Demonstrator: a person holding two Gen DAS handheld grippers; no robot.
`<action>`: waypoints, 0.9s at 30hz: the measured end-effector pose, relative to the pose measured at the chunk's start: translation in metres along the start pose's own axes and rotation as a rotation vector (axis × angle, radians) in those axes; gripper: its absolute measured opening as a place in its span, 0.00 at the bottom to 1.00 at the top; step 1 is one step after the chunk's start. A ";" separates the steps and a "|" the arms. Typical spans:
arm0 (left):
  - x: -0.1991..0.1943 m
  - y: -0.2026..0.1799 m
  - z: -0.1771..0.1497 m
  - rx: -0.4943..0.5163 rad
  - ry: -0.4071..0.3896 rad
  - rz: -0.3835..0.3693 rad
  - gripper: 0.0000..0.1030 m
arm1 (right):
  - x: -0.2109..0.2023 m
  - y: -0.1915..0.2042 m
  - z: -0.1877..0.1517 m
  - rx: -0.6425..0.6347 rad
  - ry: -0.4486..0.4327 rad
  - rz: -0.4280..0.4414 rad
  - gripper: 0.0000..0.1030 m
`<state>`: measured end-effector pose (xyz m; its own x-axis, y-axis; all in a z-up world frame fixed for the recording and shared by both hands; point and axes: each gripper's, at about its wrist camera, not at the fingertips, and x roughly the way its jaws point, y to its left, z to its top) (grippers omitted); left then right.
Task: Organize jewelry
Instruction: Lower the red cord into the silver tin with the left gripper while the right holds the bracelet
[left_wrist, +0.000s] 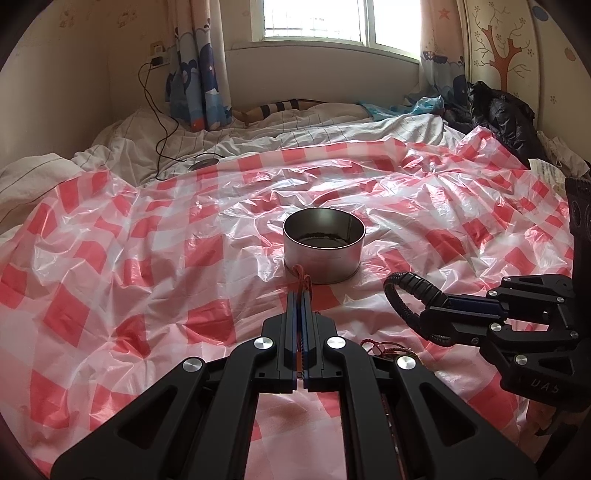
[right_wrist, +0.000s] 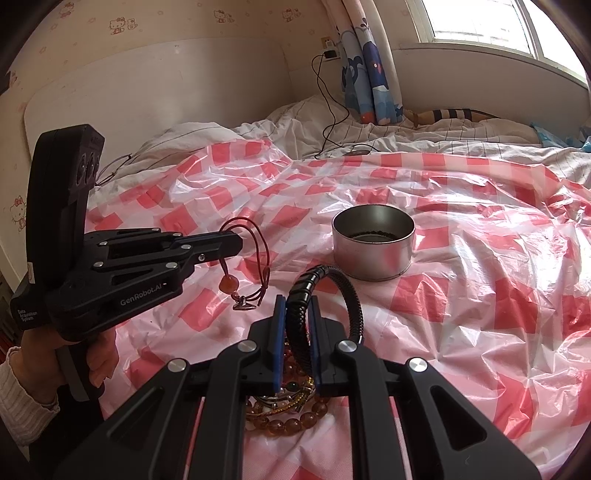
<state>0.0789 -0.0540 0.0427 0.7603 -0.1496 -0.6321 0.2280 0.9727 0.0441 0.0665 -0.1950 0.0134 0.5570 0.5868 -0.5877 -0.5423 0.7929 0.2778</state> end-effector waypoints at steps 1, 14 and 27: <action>0.000 0.000 0.000 0.001 0.000 0.001 0.01 | 0.000 0.000 0.000 0.000 0.000 0.000 0.13; 0.000 -0.002 0.000 0.005 -0.001 0.003 0.01 | -0.002 0.001 0.002 -0.005 -0.011 0.003 0.13; 0.000 -0.006 0.000 0.008 0.001 0.005 0.02 | -0.003 0.001 0.001 -0.005 -0.012 0.002 0.13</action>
<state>0.0779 -0.0595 0.0421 0.7610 -0.1449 -0.6323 0.2293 0.9719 0.0533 0.0650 -0.1953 0.0164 0.5637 0.5904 -0.5777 -0.5468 0.7909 0.2748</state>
